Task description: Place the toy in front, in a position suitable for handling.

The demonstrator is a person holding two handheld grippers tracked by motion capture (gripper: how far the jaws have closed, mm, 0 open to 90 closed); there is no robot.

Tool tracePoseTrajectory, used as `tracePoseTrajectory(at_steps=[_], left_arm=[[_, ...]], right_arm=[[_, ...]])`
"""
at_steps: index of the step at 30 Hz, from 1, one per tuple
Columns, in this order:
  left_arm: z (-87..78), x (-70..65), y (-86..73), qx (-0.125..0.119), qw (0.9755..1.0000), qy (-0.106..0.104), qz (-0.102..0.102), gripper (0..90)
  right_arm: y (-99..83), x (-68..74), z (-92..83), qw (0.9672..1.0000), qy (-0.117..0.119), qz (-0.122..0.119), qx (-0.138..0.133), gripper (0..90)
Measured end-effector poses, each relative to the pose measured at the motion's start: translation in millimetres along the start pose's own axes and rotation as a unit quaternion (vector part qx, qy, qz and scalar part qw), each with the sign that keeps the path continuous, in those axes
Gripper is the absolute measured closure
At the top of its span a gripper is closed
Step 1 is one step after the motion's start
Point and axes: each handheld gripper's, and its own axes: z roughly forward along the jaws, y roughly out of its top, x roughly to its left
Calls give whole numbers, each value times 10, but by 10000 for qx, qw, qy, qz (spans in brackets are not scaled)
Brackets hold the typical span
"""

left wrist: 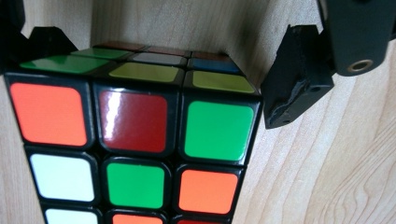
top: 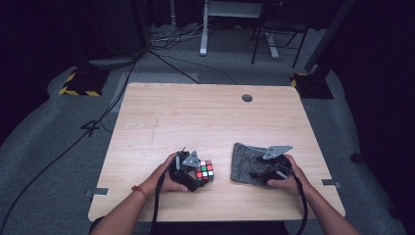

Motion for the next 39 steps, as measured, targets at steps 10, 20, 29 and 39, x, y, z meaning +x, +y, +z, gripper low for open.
tracePoseTrajectory(at_steps=[10, 20, 29, 39], left_arm=[[-4, -8, -8, -28, 9999, 91, -69, 157], [4, -27, 0, -34, 9997, 161, -172, 158], [3, -39, -2, -38, 9995, 211, -223, 158], [-7, -53, -2, -144, 9999, 67, -66, 270]], right_arm=[[13, 35, -7, 9999, 41, -84, -134, 670], [48, 61, -17, 9994, -49, -330, -131, 780], [104, 51, -71, 9984, 79, -471, -302, 787], [184, 50, -80, 9976, 119, -520, -451, 788]])
